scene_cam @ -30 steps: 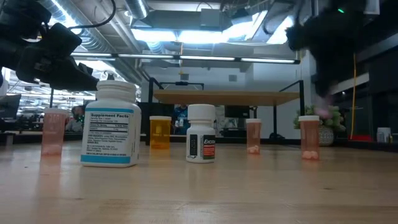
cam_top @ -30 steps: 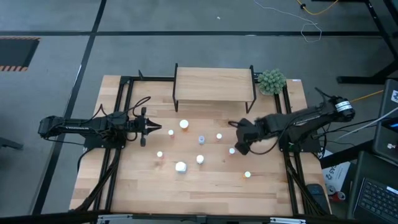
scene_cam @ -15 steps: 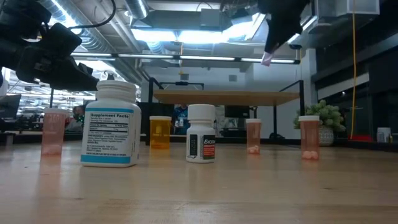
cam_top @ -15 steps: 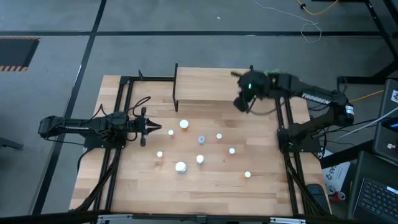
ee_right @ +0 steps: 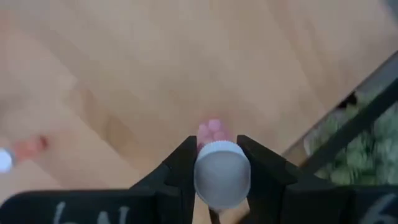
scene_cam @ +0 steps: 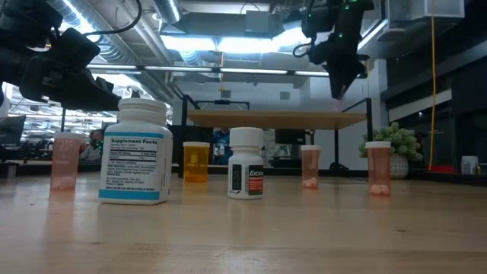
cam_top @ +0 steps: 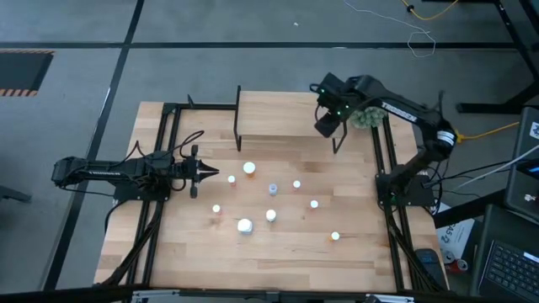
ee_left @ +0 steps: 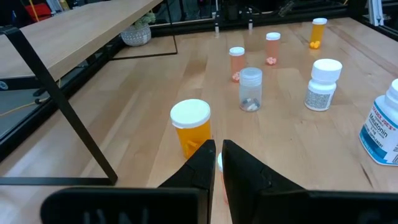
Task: Pick and place medicine bottles onto shelf by color
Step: Put the pink pill bottle on the shelf
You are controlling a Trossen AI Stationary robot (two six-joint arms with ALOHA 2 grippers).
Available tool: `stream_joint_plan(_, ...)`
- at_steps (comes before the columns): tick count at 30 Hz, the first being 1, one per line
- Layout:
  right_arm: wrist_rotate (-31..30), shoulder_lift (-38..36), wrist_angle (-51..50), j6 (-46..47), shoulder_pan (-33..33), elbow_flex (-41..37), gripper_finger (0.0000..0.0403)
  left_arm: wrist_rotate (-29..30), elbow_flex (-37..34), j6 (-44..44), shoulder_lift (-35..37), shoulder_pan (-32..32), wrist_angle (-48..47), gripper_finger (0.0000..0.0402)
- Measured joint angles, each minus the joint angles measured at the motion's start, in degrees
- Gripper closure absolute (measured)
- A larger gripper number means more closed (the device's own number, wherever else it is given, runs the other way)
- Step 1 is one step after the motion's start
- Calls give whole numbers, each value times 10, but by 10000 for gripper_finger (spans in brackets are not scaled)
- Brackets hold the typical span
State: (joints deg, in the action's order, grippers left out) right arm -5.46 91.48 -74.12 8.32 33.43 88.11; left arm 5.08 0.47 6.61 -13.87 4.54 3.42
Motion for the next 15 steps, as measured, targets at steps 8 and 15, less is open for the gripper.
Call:
stream_joint_plan(8, -2, 7, 8, 0, -3, -3, 297, 0, 0, 0, 0, 0, 0, 376)
stream_joint_plan(15, 0, 4, 12, 1, -3, -4, 272, 0, 0, 0, 0, 0, 0, 376)
